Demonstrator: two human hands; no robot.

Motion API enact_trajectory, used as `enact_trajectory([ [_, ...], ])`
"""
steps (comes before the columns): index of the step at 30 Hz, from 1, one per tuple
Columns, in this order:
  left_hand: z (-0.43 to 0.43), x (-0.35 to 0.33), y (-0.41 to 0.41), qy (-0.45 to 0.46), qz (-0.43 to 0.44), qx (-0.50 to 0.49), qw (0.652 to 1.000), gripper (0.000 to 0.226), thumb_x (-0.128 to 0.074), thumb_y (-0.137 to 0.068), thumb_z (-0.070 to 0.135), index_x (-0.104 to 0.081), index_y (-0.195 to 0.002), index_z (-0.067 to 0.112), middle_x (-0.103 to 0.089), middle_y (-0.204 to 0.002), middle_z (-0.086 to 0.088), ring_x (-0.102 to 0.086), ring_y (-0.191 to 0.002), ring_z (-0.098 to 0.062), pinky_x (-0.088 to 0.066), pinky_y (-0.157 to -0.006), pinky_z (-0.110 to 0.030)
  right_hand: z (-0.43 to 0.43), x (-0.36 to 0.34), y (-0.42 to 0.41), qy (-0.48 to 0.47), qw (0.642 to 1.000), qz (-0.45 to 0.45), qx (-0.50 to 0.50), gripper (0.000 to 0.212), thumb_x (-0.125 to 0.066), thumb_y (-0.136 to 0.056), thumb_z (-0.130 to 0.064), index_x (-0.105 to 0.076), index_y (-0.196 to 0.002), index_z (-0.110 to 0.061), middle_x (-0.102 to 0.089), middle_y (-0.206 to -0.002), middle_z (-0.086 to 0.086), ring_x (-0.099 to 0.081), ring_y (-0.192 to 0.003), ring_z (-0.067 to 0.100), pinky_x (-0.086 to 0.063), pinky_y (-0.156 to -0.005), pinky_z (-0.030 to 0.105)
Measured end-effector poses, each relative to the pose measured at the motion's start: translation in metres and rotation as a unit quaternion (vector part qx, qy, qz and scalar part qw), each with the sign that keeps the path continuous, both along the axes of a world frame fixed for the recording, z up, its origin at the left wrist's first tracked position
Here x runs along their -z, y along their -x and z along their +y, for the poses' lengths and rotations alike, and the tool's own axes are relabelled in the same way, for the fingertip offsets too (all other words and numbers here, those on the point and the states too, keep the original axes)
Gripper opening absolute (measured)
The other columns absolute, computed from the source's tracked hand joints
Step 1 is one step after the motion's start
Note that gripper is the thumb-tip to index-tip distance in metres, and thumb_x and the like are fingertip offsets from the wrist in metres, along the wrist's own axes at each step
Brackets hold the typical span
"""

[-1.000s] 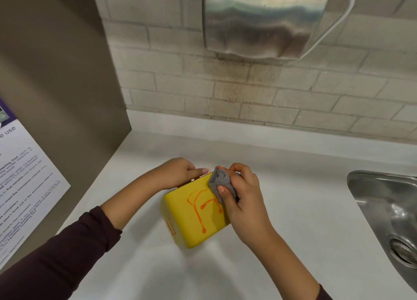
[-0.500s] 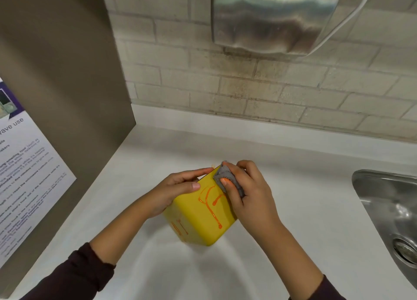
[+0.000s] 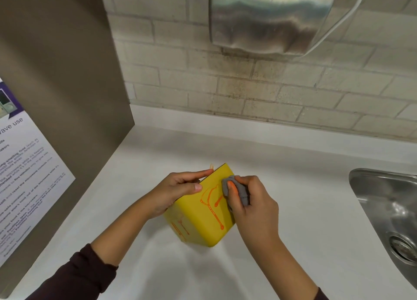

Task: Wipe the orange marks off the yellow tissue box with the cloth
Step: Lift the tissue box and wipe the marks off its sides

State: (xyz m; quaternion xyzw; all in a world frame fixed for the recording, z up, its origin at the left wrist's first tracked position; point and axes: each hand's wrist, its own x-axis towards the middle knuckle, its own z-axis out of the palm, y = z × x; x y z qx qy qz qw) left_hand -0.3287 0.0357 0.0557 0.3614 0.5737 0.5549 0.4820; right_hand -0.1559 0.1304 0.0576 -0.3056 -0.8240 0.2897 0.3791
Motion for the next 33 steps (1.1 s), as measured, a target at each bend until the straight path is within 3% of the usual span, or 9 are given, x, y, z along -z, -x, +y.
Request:
enact_trajectory([
  [5, -0.001, 0.0, 0.002, 0.001, -0.005, -0.007, 1.0, 0.036, -0.059, -0.075, 0.027, -0.068, -0.107, 0.042, -0.07, -0.114, 0.005, -0.066, -0.104, -0.023, -0.055, -0.085, -0.033, 0.002, -0.005, 0.011, 0.035, 0.999, 0.029, -0.005, 0.014, -0.051, -0.089, -0.044, -0.057, -0.094, -0.032, -0.056, -0.081, -0.03, -0.053, -0.082, -0.019, -0.039, -0.063, -0.002],
  [7, -0.002, -0.001, 0.002, 0.0, -0.005, -0.007, 1.0, 0.035, -0.06, -0.075, 0.025, -0.069, -0.104, 0.042, -0.071, -0.111, 0.007, -0.067, -0.102, -0.019, -0.055, -0.081, -0.028, 0.001, -0.007, 0.015, 0.017, 0.999, 0.036, -0.028, 0.02, -0.05, -0.089, -0.046, -0.059, -0.097, -0.029, -0.058, -0.085, -0.026, -0.052, -0.084, -0.018, -0.038, -0.065, -0.002],
  [13, -0.002, -0.001, 0.005, -0.007, -0.034, -0.023, 0.999, 0.038, -0.058, -0.074, 0.021, -0.065, -0.111, 0.028, -0.072, -0.109, 0.004, -0.068, -0.098, -0.017, -0.055, -0.075, -0.024, 0.012, -0.004, 0.001, -0.104, 0.972, -0.024, -0.208, 0.032, -0.044, -0.092, -0.046, -0.061, -0.113, -0.028, -0.054, -0.102, -0.011, -0.055, -0.086, 0.002, -0.044, -0.068, 0.012],
  [17, -0.002, -0.002, 0.004, 0.001, -0.019, -0.012, 1.0, 0.041, -0.057, -0.074, 0.023, -0.064, -0.115, 0.028, -0.073, -0.107, 0.007, -0.069, -0.096, -0.016, -0.055, -0.074, -0.024, 0.023, -0.007, 0.002, -0.095, 0.983, -0.025, -0.152, 0.033, -0.048, -0.089, -0.042, -0.066, -0.104, -0.018, -0.06, -0.092, 0.002, -0.055, -0.078, 0.009, -0.042, -0.062, 0.014],
  [20, -0.002, -0.002, 0.004, 0.0, -0.013, -0.018, 1.0, 0.034, -0.057, -0.075, 0.025, -0.068, -0.105, 0.035, -0.073, -0.104, 0.007, -0.069, -0.094, -0.015, -0.055, -0.072, -0.023, 0.014, -0.013, 0.02, -0.062, 0.992, -0.032, -0.104, 0.028, -0.051, -0.088, -0.037, -0.068, -0.098, -0.017, -0.062, -0.09, 0.001, -0.058, -0.077, 0.01, -0.042, -0.063, 0.016],
  [24, -0.002, -0.002, 0.006, 0.001, -0.017, -0.021, 1.0, 0.036, -0.057, -0.075, 0.025, -0.067, -0.108, 0.031, -0.072, -0.109, 0.001, -0.068, -0.098, -0.019, -0.054, -0.076, -0.026, 0.009, -0.013, 0.017, -0.083, 0.977, -0.036, -0.192, 0.025, -0.048, -0.089, -0.039, -0.064, -0.105, -0.029, -0.057, -0.102, -0.012, -0.055, -0.087, 0.001, -0.04, -0.065, 0.007],
  [26, -0.002, -0.001, 0.006, 0.0, -0.015, -0.014, 1.0, 0.038, -0.06, -0.074, 0.027, -0.066, -0.111, 0.032, -0.071, -0.113, 0.001, -0.067, -0.102, -0.022, -0.054, -0.079, -0.028, 0.019, -0.012, 0.005, -0.108, 0.963, -0.057, -0.239, 0.023, -0.049, -0.089, -0.039, -0.063, -0.105, -0.031, -0.057, -0.101, -0.012, -0.054, -0.084, -0.002, -0.043, -0.065, 0.011],
  [29, -0.002, -0.001, 0.006, -0.002, -0.011, -0.005, 1.0, 0.044, -0.066, -0.065, 0.04, -0.068, -0.109, 0.036, -0.071, -0.112, 0.002, -0.068, -0.1, -0.021, -0.055, -0.077, -0.027, 0.033, -0.013, 0.004, -0.118, 0.967, -0.064, -0.218, 0.026, -0.048, -0.089, -0.038, -0.067, -0.101, -0.026, -0.061, -0.094, -0.004, -0.055, -0.077, 0.006, -0.047, -0.06, 0.021],
  [33, -0.003, 0.0, 0.008, -0.002, -0.013, -0.009, 1.0, 0.042, -0.065, -0.064, 0.043, -0.07, -0.105, 0.038, -0.072, -0.11, 0.003, -0.067, -0.099, -0.018, -0.053, -0.077, -0.026, 0.021, -0.018, 0.022, -0.072, 0.978, -0.037, -0.193, 0.027, -0.045, -0.089, -0.04, -0.067, -0.101, -0.03, -0.06, -0.096, -0.008, -0.056, -0.084, 0.004, -0.045, -0.064, 0.016],
])
